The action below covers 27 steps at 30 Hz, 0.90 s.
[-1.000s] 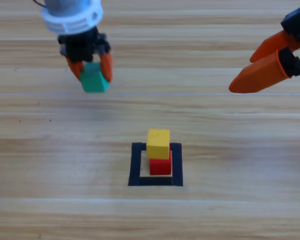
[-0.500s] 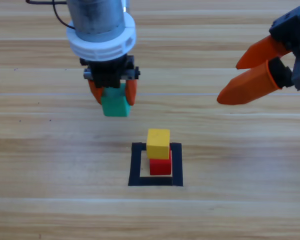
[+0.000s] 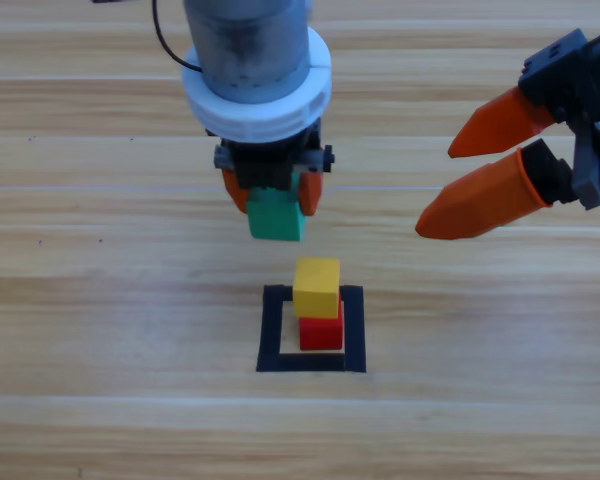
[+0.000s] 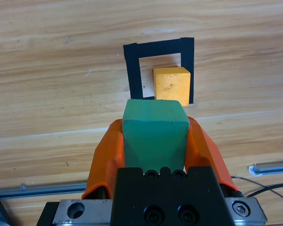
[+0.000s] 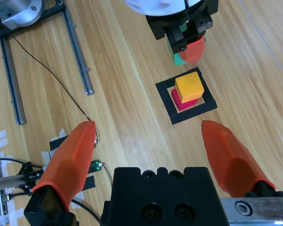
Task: Stack the blocks in the rectangular block: red at the bottom, yellow in the middle, green on top
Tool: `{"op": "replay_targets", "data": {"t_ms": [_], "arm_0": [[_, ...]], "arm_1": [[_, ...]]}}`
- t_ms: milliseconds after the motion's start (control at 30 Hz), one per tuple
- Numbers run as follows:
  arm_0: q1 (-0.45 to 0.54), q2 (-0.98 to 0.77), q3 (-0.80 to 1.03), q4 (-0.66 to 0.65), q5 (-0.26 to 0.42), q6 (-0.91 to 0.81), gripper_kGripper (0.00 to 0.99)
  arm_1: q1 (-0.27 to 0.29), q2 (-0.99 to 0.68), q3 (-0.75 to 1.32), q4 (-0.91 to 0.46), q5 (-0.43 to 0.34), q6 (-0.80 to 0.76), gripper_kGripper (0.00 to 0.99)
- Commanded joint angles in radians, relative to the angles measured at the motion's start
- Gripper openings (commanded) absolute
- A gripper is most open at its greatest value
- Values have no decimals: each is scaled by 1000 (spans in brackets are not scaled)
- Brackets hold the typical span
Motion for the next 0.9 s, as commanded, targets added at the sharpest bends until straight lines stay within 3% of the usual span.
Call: {"op": "replay_targets", "data": {"t_ms": [33, 900], "arm_0": [[-29, 82, -18, -13, 9, -17, 0], [-35, 199, -95, -14, 1, -15, 0]], "arm_1": [[25, -79, 39, -15, -10, -11, 990], [21, -137, 105, -21, -45, -17, 990]]}}
